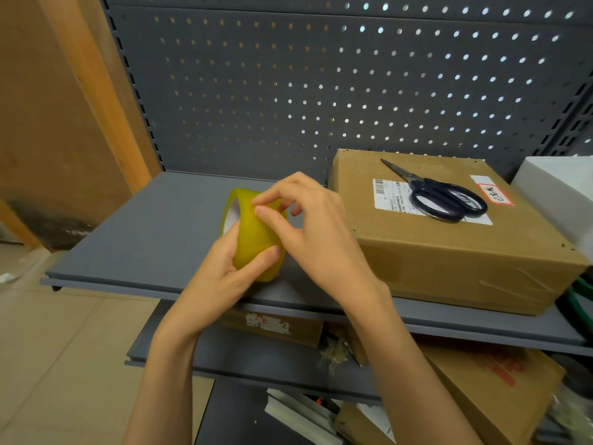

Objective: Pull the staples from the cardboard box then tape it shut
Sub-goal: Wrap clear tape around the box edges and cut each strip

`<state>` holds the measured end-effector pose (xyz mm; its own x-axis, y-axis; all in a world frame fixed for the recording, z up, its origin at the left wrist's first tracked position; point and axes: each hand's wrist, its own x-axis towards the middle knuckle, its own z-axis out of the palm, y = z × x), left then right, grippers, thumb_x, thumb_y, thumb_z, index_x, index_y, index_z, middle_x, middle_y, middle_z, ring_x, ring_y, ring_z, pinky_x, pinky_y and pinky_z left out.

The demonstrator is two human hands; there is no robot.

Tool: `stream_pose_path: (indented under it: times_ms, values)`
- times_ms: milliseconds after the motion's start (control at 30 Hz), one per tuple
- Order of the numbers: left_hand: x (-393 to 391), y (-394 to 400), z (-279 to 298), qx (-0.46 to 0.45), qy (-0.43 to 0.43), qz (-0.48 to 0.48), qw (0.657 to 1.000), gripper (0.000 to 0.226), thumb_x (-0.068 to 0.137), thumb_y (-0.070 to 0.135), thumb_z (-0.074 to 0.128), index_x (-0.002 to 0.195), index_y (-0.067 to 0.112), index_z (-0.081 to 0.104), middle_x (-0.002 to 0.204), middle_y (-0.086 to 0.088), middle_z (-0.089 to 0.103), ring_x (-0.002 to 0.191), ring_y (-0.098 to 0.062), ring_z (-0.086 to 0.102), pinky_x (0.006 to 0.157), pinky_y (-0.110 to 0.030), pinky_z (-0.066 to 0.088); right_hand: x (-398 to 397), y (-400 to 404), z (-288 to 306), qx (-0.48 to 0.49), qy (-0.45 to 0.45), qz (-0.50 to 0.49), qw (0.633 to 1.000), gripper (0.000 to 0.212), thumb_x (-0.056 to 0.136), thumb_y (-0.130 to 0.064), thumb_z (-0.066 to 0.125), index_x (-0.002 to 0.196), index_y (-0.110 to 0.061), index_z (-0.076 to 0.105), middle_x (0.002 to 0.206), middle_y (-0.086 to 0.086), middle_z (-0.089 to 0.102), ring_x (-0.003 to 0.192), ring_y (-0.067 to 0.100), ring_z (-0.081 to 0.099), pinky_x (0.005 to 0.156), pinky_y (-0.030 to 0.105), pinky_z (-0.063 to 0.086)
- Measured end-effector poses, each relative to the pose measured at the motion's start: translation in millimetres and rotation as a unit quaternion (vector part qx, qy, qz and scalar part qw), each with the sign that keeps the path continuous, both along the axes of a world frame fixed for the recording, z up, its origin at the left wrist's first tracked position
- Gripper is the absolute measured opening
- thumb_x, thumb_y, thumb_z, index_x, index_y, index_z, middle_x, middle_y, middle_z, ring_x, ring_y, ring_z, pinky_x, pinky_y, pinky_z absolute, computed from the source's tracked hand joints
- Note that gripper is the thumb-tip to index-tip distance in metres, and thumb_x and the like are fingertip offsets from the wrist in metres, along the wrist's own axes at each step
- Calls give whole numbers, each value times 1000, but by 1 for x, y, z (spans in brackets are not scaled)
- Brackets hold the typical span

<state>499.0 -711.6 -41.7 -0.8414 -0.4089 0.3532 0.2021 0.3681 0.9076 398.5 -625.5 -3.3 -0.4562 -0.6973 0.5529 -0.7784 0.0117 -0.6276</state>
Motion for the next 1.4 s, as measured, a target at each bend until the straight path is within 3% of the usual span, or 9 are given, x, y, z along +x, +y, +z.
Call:
stream_pose_path:
  times_ms: [167, 400, 500, 633, 767, 867, 1000, 1233, 1400]
  values:
    - [2, -3, -2, 25, -26, -4, 999, 30, 78, 25, 57, 107, 25, 53, 84, 9, 70, 77, -8, 68, 67, -16, 51, -11, 0, 17, 70, 51, 41, 995, 2, 85, -17, 66, 85, -16, 67, 84, -6, 58, 79, 11, 53, 71, 25, 39]
    - [-2, -2, -1, -9, -57, -1, 998, 16, 84, 19, 68, 95, 25, 57, 85, 4, 70, 74, -6, 67, 65, -14, 51, -9, 4, 35, 184, 132, 27, 974, 11, 92, -21, 56, 95, -13, 64, 99, 2, 60, 94, 21, 56, 84, 40, 44]
    - [-2, -4, -2, -40, -74, 18, 996, 26, 70, 44, 63, 88, 25, 60, 85, -6, 69, 75, -17, 68, 71, -31, 56, -7, 8, 40, 224, 155, 9, 962, 15, 95, -21, 49, 98, -12, 61, 102, 4, 58, 95, 24, 56, 84, 42, 44]
    - [-4, -6, -6, -62, -82, 34, 994, 33, 65, 48, 58, 83, 21, 61, 81, -12, 68, 74, -29, 65, 76, -50, 53, -4, 13, 41, 246, 190, 10, 950, 20, 98, -22, 40, 103, -10, 55, 106, 5, 55, 98, 23, 53, 86, 37, 40]
    - [-3, -9, -7, -63, -94, 24, 993, 25, 62, 47, 58, 79, 29, 61, 79, -1, 71, 72, -16, 68, 74, -35, 54, -2, 13, 36, 235, 218, 24, 947, 20, 99, -21, 36, 102, -9, 51, 103, 5, 53, 95, 22, 50, 83, 35, 38]
    - [-1, -8, -5, -44, -86, -1, 995, 25, 62, 43, 59, 80, 27, 60, 82, 0, 70, 69, -4, 66, 67, -17, 52, 0, 14, 30, 201, 201, 54, 957, 16, 98, -18, 39, 97, -8, 51, 95, 5, 51, 87, 21, 47, 79, 37, 38]
    - [-1, -7, -2, -41, -85, -13, 995, 27, 64, 42, 58, 82, 22, 60, 80, 1, 70, 67, -3, 62, 65, -14, 50, -6, 16, 27, 173, 133, 101, 971, 7, 94, -16, 47, 90, -12, 50, 87, 0, 51, 82, 18, 46, 74, 38, 42]
    - [-1, -11, -6, -93, -126, -8, 988, 32, 67, 50, 57, 85, 24, 61, 86, -14, 67, 80, -31, 63, 80, -49, 51, -19, 20, 31, 202, 52, 125, 970, 8, 88, -12, 52, 84, -18, 50, 80, 1, 54, 69, 10, 43, 63, 21, 34]
    - [-3, -10, -4, -101, -123, 11, 987, 33, 64, 54, 57, 81, 26, 62, 82, -3, 67, 70, -16, 62, 72, -37, 50, -13, 16, 23, 190, 70, 113, 973, 8, 92, -12, 44, 85, -12, 46, 79, -6, 43, 71, 11, 39, 66, 29, 34]
